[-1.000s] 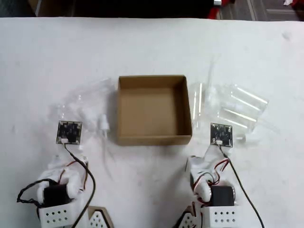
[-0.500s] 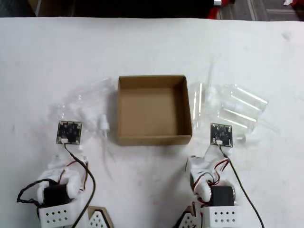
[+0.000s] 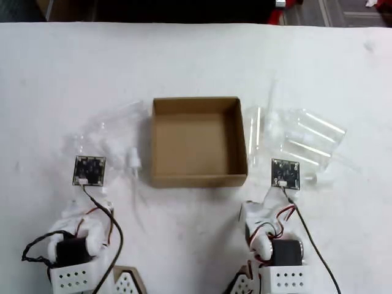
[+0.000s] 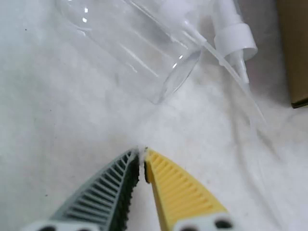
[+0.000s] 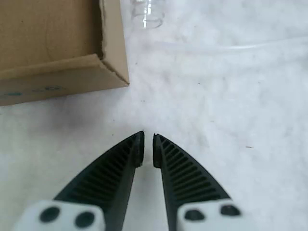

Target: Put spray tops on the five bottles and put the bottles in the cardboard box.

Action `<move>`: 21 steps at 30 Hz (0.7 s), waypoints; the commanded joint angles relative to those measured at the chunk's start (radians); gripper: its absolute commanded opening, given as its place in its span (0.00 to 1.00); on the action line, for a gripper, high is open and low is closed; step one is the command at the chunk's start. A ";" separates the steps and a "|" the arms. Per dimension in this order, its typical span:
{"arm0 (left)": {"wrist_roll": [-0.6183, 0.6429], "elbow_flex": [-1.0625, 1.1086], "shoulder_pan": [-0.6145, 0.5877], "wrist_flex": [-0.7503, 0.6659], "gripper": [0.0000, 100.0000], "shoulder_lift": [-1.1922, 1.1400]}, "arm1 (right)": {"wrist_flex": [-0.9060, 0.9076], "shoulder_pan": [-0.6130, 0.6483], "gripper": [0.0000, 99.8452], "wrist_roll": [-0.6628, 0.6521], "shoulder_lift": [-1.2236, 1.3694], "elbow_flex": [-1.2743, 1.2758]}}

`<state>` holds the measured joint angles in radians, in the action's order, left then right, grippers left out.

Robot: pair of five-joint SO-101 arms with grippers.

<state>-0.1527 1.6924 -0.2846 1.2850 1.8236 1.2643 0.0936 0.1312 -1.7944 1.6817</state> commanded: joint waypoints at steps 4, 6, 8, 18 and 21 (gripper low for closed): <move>-0.006 0.000 0.004 0.005 0.02 0.012 | 0.007 -0.004 0.02 -0.002 -0.007 0.008; -0.006 0.000 0.007 0.005 0.02 0.012 | 0.007 -0.004 0.02 -0.002 -0.007 0.008; -0.006 0.000 0.007 0.005 0.02 0.012 | 0.007 -0.004 0.02 -0.002 -0.007 0.008; -0.006 0.000 0.005 0.005 0.02 0.012 | 0.007 0.004 0.02 -0.002 -0.007 0.008; -0.006 0.000 0.007 0.005 0.02 0.012 | 0.007 0.002 0.02 -0.002 -0.007 0.008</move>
<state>-0.1527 1.6924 -0.2846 1.2850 1.8236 1.2643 0.0936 0.1312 -1.7944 1.6817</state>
